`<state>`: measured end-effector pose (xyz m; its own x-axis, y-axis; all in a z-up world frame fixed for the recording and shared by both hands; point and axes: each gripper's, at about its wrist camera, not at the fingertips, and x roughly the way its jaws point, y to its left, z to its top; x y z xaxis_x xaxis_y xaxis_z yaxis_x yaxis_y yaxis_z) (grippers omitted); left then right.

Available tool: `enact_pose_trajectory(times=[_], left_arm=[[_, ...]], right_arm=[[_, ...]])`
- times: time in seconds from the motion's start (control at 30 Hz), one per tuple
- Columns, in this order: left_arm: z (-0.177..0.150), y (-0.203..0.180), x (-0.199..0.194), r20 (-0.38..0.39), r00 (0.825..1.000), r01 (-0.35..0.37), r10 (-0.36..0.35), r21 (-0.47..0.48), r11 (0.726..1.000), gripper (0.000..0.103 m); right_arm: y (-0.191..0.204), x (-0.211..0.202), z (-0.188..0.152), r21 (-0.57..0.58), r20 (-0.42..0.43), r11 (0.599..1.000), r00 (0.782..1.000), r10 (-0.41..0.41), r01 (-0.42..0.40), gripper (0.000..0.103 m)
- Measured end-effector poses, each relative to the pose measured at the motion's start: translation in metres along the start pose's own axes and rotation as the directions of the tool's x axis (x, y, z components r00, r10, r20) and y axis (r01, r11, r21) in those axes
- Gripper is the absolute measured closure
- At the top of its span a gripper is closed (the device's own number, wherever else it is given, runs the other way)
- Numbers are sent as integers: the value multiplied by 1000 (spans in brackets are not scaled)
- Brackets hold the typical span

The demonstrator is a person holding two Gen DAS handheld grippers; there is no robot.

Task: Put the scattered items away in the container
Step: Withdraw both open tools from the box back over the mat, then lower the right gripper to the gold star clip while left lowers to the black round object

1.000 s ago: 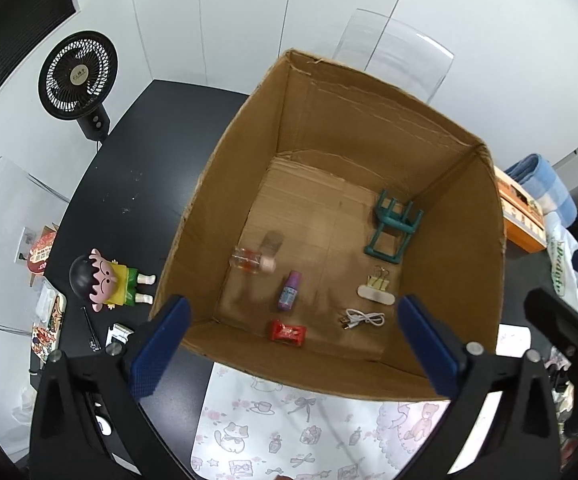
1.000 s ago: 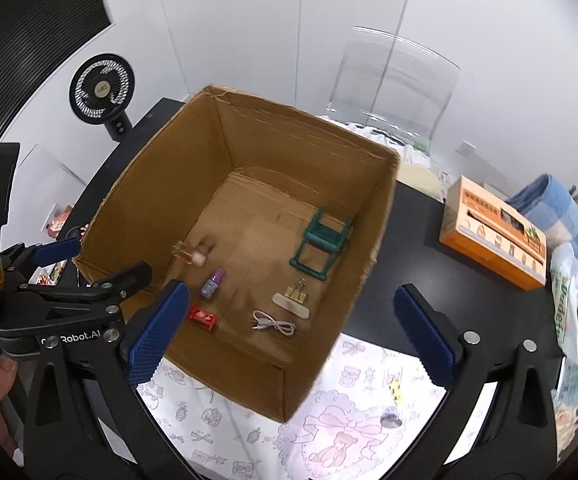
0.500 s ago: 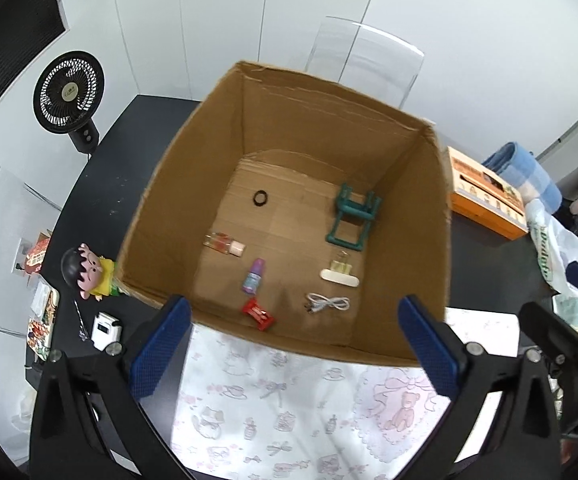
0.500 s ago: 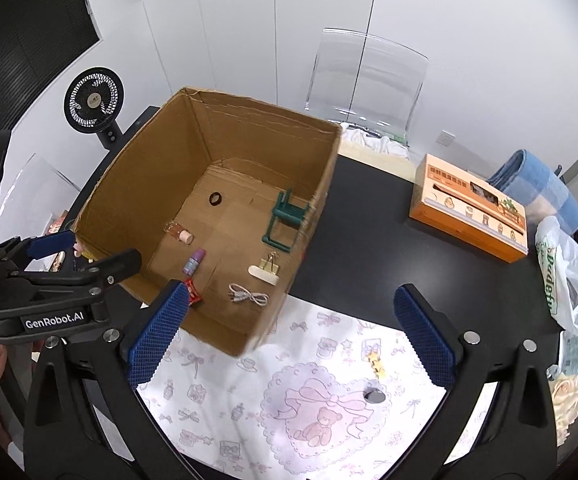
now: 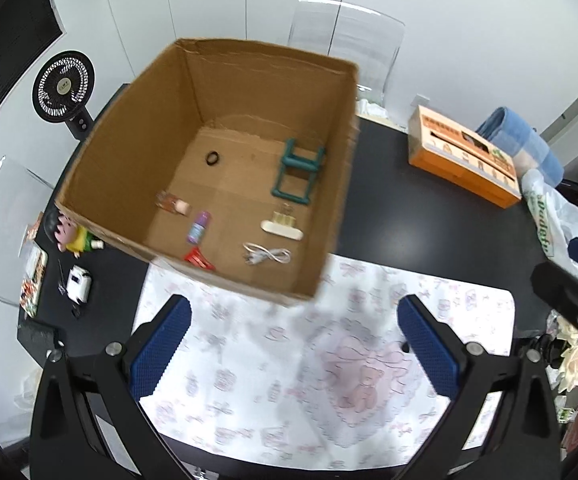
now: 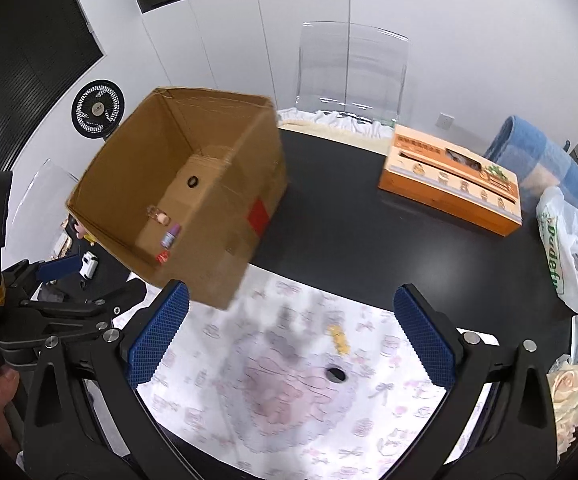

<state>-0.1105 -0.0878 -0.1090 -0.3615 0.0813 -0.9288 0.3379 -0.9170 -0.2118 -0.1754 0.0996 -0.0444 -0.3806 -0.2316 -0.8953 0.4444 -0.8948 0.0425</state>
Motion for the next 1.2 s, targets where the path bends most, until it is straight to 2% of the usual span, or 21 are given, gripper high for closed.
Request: enact_pose_trajectory(times=[0.37, 0.73, 0.97, 1.0, 1.13, 1.2], left_arm=[[-57, -77, 44, -83, 996, -6, 5, -16, 1000, 0], [-120, -121, 107, -182, 983, -23, 1, -119, 993, 0], [-136, -140, 140, -206, 979, -35, -4, -182, 983, 0], [-137, -142, 146, -210, 978, -34, -8, -194, 980, 1], [-140, -149, 171, -239, 971, -34, -22, -231, 972, 17], [-140, -151, 185, -254, 967, -41, -23, -246, 968, 18]], right_arm=[[-74, 16, -33, -52, -81, 998, 997, 17, -21, 0], [-100, 73, -62, -168, -197, 981, 978, 63, -97, 2], [-110, 109, -84, -230, -269, 964, 960, 71, -136, 2], [-113, 116, -87, -241, -280, 961, 957, 69, -139, 2], [-123, 135, -92, -262, -308, 954, 949, 60, -146, 2], [-128, 144, -92, -264, -317, 953, 947, 58, -147, 2]])
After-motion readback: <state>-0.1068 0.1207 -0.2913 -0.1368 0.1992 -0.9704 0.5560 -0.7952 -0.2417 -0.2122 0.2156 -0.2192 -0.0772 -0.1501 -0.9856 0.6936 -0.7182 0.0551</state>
